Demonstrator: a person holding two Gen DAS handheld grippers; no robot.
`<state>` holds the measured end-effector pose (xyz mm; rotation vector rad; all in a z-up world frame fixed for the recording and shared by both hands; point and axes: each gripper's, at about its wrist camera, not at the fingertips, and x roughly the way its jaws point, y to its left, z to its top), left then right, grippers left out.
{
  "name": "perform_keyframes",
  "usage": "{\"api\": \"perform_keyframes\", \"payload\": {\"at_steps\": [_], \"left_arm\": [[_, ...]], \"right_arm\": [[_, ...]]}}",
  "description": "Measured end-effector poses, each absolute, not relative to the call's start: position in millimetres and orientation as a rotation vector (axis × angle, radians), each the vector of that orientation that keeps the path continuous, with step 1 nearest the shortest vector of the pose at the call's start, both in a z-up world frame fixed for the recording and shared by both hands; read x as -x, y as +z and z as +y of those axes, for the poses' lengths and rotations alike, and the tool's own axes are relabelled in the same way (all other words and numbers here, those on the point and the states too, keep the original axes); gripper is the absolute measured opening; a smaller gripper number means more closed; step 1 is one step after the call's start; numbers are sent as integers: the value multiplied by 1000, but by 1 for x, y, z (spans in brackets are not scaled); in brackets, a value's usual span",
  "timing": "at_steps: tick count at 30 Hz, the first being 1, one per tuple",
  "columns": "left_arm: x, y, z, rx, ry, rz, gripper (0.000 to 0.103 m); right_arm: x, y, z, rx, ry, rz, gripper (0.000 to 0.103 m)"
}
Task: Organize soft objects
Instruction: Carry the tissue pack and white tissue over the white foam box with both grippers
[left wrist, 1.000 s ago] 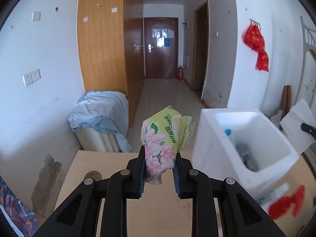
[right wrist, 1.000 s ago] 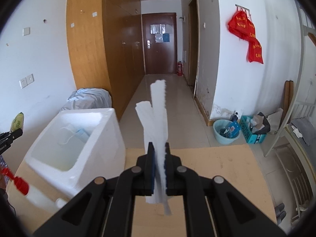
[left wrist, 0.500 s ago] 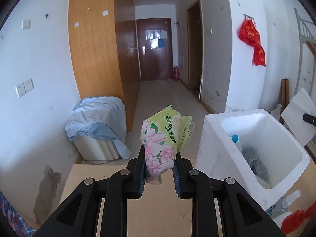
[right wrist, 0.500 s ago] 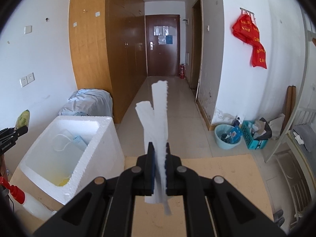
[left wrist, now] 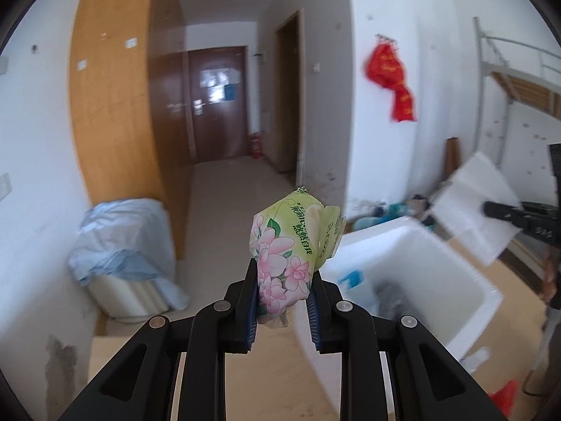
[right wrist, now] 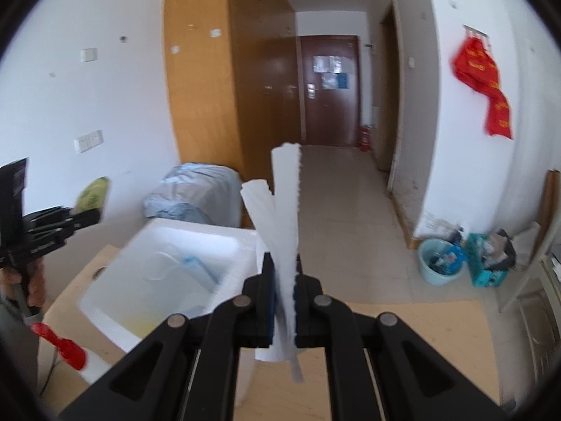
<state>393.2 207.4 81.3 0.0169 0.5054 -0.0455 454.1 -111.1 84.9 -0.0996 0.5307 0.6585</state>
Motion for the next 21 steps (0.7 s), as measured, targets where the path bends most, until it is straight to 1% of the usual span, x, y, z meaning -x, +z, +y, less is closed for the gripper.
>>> {"api": "perform_keyframes", "payload": {"at_steps": [11,21], "left_arm": [[-400,87,173,-94,-300,490,25],[-427,78,160,-126,-384,552,25]], "right_arm": [[-448,91,-79,123,839,538,9],[-449,90,-76,134,849,553,9]]}}
